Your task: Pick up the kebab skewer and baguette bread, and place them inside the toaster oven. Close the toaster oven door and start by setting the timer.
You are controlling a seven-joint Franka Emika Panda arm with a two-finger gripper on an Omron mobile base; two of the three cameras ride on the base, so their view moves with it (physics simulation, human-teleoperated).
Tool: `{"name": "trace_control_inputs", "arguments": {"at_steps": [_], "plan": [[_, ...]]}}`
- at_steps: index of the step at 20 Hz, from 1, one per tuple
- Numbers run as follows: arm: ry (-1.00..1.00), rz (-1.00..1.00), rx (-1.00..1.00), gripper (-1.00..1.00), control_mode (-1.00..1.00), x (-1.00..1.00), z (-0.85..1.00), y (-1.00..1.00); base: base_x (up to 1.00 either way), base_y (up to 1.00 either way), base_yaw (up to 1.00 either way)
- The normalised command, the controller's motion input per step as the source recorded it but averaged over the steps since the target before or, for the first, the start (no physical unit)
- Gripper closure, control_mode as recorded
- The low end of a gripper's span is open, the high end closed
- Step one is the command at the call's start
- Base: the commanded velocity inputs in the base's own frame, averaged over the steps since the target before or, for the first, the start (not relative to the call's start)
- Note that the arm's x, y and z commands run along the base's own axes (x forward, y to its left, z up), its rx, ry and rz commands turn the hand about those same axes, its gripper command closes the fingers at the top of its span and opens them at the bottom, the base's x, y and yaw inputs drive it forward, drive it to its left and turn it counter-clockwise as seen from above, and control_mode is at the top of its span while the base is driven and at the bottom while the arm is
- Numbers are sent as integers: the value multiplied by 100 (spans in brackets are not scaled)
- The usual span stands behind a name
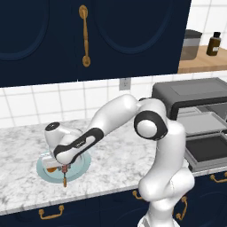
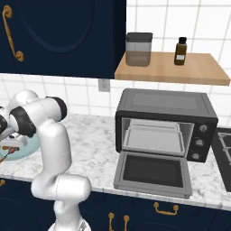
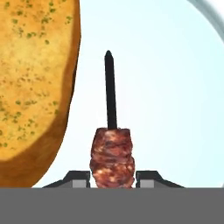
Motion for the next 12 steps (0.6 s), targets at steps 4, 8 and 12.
{"name": "trace_control_inputs", "arguments": {"at_steps": [4, 8, 12], "plan": [[0, 1, 7, 100, -100, -4, -50, -20, 0, 0, 0], [-3, 1, 5, 100, -100, -7, -68, -16, 0, 0, 0], [-1, 0, 6, 100, -100, -6, -17, -12, 0, 0, 0]]}}
